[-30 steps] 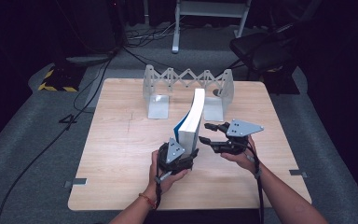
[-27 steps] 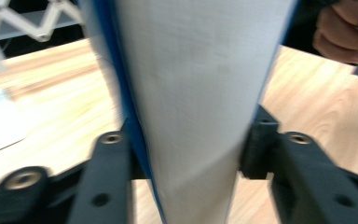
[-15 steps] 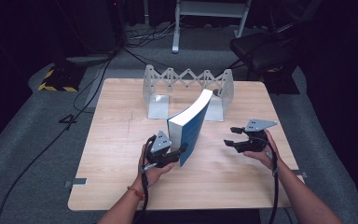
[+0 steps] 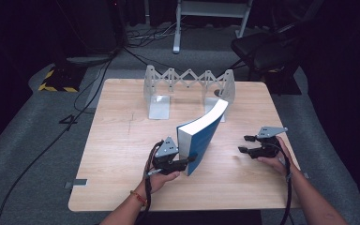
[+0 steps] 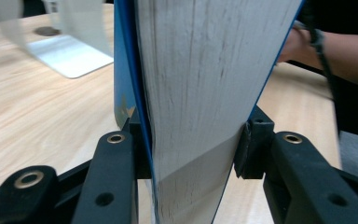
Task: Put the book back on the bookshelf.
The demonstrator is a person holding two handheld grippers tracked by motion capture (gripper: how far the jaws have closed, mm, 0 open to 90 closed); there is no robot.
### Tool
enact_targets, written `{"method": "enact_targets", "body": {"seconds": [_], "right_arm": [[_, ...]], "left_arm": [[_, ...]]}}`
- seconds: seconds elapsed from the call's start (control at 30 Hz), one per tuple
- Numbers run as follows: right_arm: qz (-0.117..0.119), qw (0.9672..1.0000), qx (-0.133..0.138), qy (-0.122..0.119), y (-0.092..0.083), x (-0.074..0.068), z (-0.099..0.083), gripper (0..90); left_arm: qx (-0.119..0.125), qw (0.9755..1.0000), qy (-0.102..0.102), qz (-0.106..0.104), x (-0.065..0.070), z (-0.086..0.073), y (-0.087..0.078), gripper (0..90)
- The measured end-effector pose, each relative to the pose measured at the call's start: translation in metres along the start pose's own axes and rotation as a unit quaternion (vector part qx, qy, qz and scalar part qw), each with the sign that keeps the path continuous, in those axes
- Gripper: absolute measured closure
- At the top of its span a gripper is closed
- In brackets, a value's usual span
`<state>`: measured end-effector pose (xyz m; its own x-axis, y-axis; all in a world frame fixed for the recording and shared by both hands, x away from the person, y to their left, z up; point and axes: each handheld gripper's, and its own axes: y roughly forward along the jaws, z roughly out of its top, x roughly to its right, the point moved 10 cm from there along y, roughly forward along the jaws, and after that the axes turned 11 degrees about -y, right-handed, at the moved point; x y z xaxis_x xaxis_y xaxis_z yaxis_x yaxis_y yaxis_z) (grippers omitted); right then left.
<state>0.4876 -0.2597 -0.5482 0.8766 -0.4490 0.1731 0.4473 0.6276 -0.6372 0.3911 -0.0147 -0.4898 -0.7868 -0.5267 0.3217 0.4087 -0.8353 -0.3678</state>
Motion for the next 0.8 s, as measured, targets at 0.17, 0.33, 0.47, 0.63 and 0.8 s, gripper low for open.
{"method": "enact_targets", "body": {"seconds": [0.17,0.33,0.47,0.63,0.8], "right_arm": [[0.004,0.9999,-0.006,0.011,0.002,0.005,-0.009,35.5],[0.003,0.9998,-0.017,0.010,0.005,0.008,-0.015,34.6],[0.000,0.9995,-0.030,0.010,0.011,0.009,-0.020,33.6],[0.007,0.9997,-0.020,0.013,0.014,0.008,-0.018,29.9],[0.006,0.9997,-0.019,0.013,0.015,0.007,-0.018,28.0]], "left_arm": [[-0.011,0.9994,0.015,-0.030,0.015,-0.002,0.007,58.7],[-0.018,0.9985,0.025,-0.045,0.019,-0.002,0.009,58.2],[-0.024,0.9984,0.032,-0.039,0.012,-0.001,0.006,59.1],[-0.029,0.9984,0.028,-0.039,0.002,0.001,0.001,59.6],[-0.041,0.9971,0.042,-0.048,0.002,0.000,-0.002,59.7]]}}
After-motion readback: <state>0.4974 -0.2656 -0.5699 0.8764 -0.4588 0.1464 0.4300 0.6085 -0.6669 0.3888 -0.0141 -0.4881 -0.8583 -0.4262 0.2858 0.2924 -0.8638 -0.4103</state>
